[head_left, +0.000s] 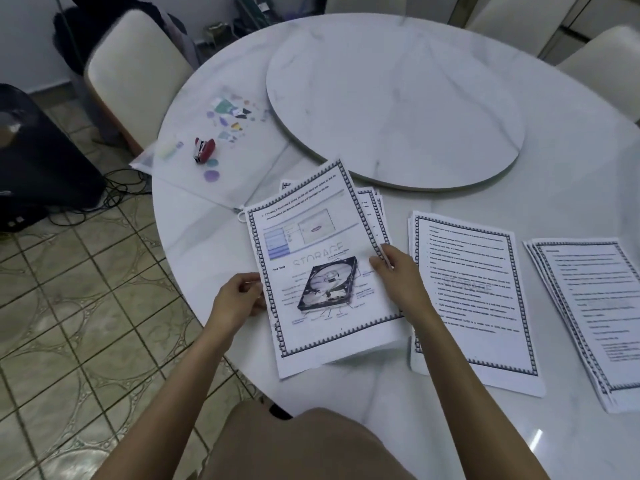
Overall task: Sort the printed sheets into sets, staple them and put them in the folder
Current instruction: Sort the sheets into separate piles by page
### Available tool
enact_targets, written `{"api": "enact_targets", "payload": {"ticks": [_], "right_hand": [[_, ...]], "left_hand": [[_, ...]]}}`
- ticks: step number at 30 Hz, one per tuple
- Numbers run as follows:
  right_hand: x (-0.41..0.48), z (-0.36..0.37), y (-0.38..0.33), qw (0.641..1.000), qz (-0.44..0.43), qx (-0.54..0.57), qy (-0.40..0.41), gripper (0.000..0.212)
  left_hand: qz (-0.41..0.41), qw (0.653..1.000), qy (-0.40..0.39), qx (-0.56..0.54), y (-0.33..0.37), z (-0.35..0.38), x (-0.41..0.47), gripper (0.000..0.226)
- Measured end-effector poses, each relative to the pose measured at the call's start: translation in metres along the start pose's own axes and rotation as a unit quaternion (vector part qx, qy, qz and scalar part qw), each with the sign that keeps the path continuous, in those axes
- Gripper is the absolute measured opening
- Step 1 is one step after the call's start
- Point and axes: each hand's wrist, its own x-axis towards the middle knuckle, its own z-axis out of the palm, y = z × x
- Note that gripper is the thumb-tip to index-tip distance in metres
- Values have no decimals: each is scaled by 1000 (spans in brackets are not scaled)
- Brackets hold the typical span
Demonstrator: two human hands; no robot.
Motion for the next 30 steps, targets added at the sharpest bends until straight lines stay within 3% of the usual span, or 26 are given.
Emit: {"api": "enact_targets", "payload": {"ticks": [5,12,21,30], "right_hand": [[10,5,-15,996,-7,84,4,14],[14,42,-32,982,27,186,-17,14],[19,41,-33,980,20,200,-3,15],[20,41,-30,973,28,228,-35,18]], "left_hand": [[49,998,42,-19,8,-11,4,25],[66,990,115,-39,12,-35,15,34],[32,997,48,-57,8,-47,17,14],[61,997,34,-24,19,-36,14,16]]}}
